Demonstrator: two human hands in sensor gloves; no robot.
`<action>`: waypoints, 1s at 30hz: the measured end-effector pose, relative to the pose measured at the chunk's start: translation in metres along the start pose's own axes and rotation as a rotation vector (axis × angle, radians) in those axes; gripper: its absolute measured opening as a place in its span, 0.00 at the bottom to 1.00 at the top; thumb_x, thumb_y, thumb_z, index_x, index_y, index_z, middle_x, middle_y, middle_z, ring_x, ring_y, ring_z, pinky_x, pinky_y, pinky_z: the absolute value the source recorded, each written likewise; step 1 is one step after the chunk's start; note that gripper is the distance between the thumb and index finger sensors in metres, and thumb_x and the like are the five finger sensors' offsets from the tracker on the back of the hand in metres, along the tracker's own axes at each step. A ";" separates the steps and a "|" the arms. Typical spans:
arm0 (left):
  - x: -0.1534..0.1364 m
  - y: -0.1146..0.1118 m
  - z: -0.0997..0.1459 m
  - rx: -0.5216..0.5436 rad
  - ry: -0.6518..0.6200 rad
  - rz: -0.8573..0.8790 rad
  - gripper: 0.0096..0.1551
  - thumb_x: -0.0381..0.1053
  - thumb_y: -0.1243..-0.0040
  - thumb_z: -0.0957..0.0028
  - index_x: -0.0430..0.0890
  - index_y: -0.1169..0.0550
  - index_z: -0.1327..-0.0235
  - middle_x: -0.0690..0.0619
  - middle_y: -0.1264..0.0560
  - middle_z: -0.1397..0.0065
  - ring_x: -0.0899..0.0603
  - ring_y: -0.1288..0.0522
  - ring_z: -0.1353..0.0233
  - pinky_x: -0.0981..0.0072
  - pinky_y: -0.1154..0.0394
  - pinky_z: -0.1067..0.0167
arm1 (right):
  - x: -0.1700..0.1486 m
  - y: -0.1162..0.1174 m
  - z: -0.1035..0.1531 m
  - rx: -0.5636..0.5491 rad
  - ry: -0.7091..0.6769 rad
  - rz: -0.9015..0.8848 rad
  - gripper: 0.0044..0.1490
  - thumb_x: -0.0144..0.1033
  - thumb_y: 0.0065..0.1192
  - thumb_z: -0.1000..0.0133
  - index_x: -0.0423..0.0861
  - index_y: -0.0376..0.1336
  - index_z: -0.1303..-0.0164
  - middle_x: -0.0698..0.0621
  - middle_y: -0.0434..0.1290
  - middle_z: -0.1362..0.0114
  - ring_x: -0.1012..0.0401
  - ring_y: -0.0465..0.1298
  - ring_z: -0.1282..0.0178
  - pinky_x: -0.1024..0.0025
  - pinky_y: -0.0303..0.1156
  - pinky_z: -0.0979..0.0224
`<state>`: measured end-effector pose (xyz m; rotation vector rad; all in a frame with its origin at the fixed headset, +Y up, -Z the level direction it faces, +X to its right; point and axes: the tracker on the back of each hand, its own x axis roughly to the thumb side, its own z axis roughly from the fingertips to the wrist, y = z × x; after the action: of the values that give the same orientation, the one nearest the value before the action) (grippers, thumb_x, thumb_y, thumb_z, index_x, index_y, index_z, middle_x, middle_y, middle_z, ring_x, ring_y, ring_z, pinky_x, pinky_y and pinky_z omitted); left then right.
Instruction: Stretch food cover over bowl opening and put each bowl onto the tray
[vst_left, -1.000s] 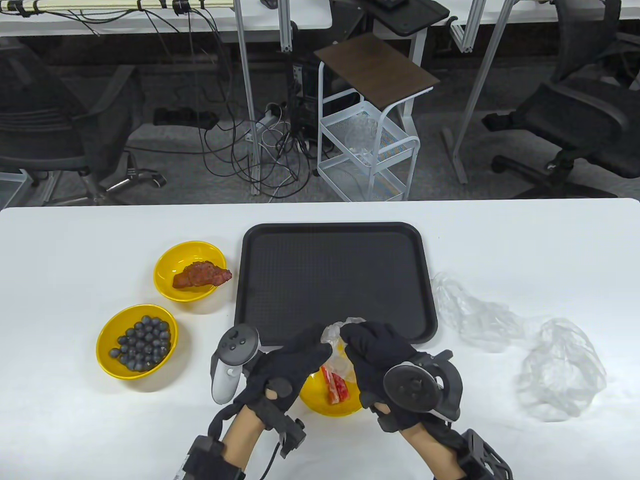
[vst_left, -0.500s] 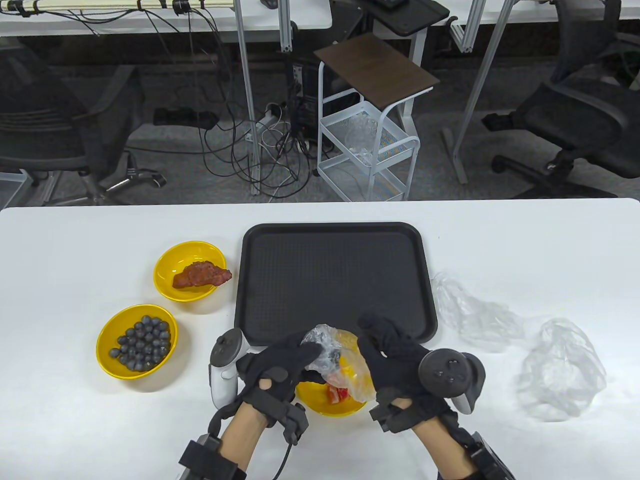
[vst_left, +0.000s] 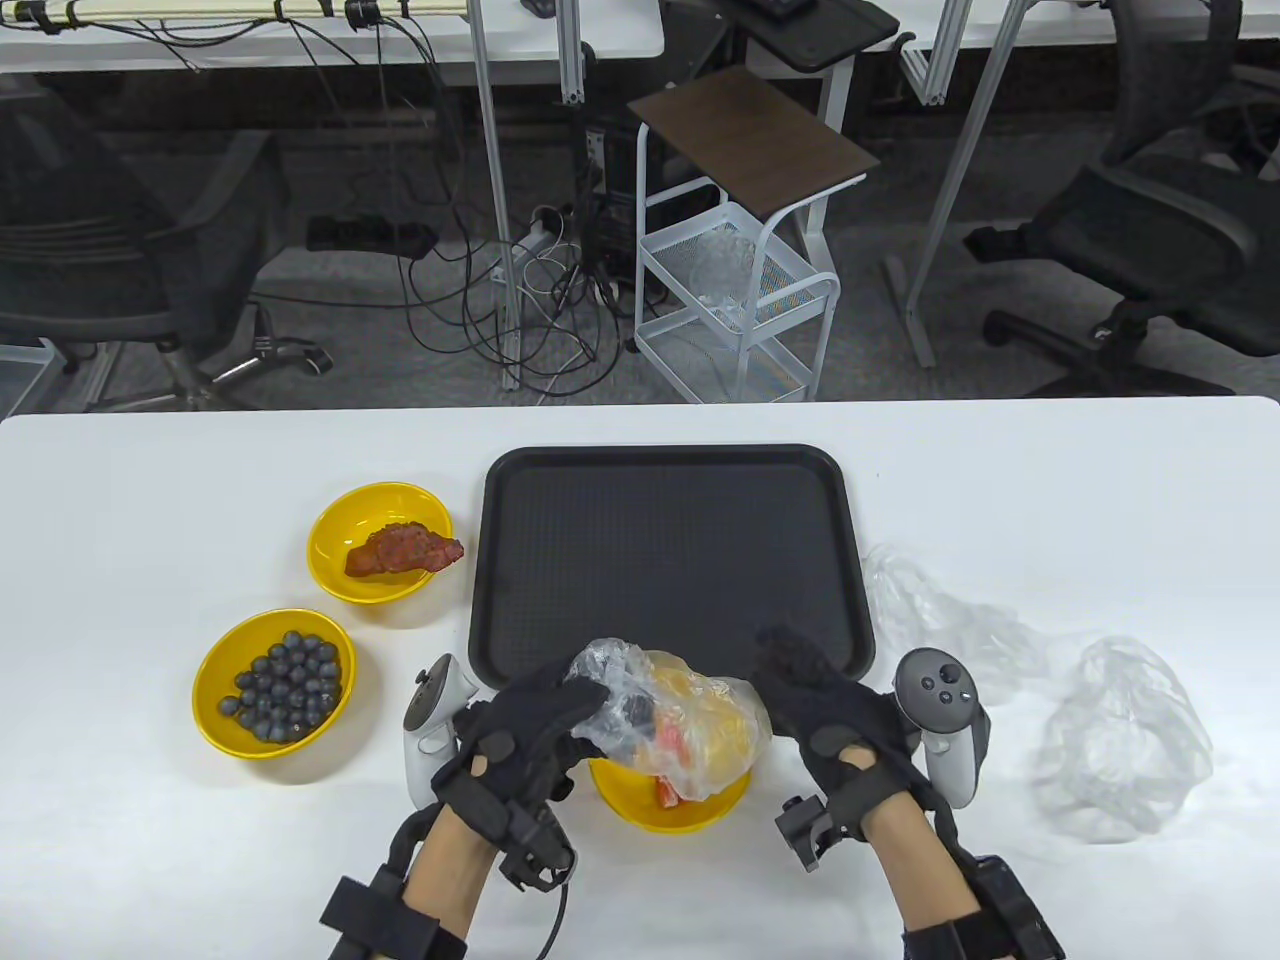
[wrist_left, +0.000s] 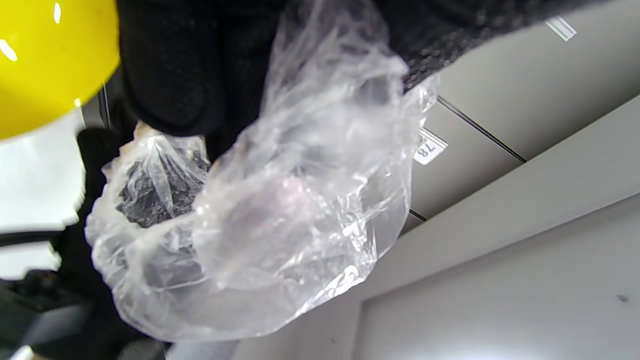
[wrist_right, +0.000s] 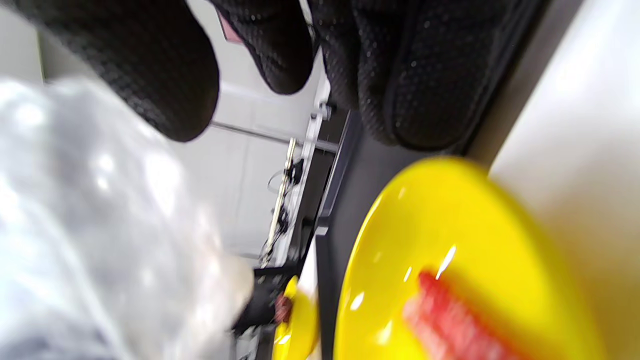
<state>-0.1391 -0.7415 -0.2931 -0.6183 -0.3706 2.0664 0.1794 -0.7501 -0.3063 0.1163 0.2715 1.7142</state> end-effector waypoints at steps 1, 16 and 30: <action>-0.001 -0.001 -0.001 -0.024 -0.001 0.026 0.22 0.52 0.31 0.46 0.47 0.16 0.41 0.46 0.10 0.39 0.38 0.10 0.41 0.48 0.14 0.44 | -0.002 0.005 -0.002 0.066 -0.020 -0.039 0.56 0.55 0.73 0.49 0.44 0.52 0.16 0.31 0.57 0.18 0.35 0.69 0.27 0.53 0.78 0.37; -0.007 -0.004 -0.004 0.006 0.018 -0.117 0.23 0.54 0.32 0.46 0.50 0.17 0.39 0.48 0.12 0.36 0.39 0.11 0.39 0.47 0.16 0.42 | 0.014 0.050 0.002 0.280 -0.057 -0.011 0.32 0.45 0.75 0.49 0.43 0.74 0.37 0.49 0.87 0.45 0.54 0.91 0.54 0.70 0.86 0.63; -0.009 -0.020 -0.009 0.031 0.082 -0.290 0.41 0.75 0.44 0.44 0.54 0.31 0.23 0.50 0.30 0.17 0.35 0.26 0.23 0.42 0.27 0.30 | 0.028 0.035 0.008 0.109 -0.163 -0.020 0.27 0.44 0.72 0.47 0.48 0.74 0.38 0.51 0.87 0.48 0.58 0.91 0.59 0.74 0.86 0.67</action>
<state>-0.1159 -0.7387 -0.2888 -0.5920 -0.3575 1.7615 0.1435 -0.7265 -0.2920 0.3303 0.2440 1.6593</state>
